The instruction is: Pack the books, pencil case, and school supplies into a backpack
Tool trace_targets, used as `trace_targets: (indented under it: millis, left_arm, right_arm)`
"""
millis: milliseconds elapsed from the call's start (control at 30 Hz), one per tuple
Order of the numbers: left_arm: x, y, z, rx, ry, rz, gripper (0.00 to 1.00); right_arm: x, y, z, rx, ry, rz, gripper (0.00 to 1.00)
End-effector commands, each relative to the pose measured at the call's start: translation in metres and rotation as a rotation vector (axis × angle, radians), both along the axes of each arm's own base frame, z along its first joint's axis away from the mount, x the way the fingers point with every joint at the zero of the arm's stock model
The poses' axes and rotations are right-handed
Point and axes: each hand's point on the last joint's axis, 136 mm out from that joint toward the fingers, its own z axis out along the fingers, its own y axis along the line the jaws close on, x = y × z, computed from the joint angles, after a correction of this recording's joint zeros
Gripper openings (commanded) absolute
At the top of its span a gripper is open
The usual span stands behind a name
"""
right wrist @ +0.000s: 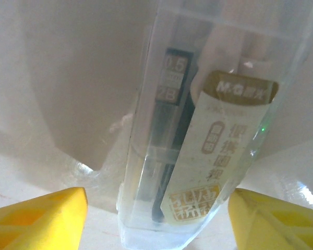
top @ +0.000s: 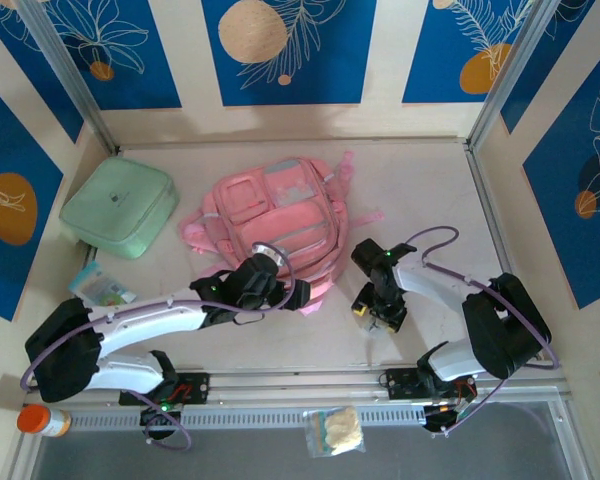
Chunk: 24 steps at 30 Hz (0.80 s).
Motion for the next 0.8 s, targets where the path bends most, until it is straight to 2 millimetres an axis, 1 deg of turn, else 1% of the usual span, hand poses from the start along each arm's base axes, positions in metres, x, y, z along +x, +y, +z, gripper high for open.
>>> trace_targets:
  millis: [0, 67, 167, 267, 433, 633, 767]
  left_arm:
    - [0.002, 0.001, 0.011, 0.015, -0.017, 0.005, 0.99]
    - [0.003, 0.000, 0.012, 0.022, -0.025, 0.001, 0.99]
    - [0.004, -0.002, 0.013, 0.033, -0.033, -0.017, 1.00]
    - [0.004, -0.005, 0.009, 0.054, -0.017, -0.029, 1.00]
    - [0.004, -0.005, 0.004, 0.052, -0.010, -0.025, 0.99]
    - [0.007, -0.001, 0.010, 0.075, -0.032, -0.023, 1.00]
    - [0.009, 0.002, 0.012, 0.091, -0.042, -0.017, 0.99]
  right_arm:
    - [-0.003, -0.010, -0.004, -0.077, 0.011, -0.024, 0.70]
    - [-0.005, -0.009, -0.009, -0.077, 0.024, -0.034, 0.71]
    - [-0.003, -0.006, -0.014, -0.064, 0.018, -0.049, 0.70]
    - [0.000, -0.003, -0.016, -0.047, -0.011, -0.041, 0.69]
    - [0.001, 0.001, -0.024, 0.000, -0.034, -0.046, 0.63]
    - [0.009, 0.000, -0.020, -0.004, -0.086, 0.000, 0.56]
    - [0.012, 0.003, -0.020, 0.009, -0.100, 0.031, 0.53]
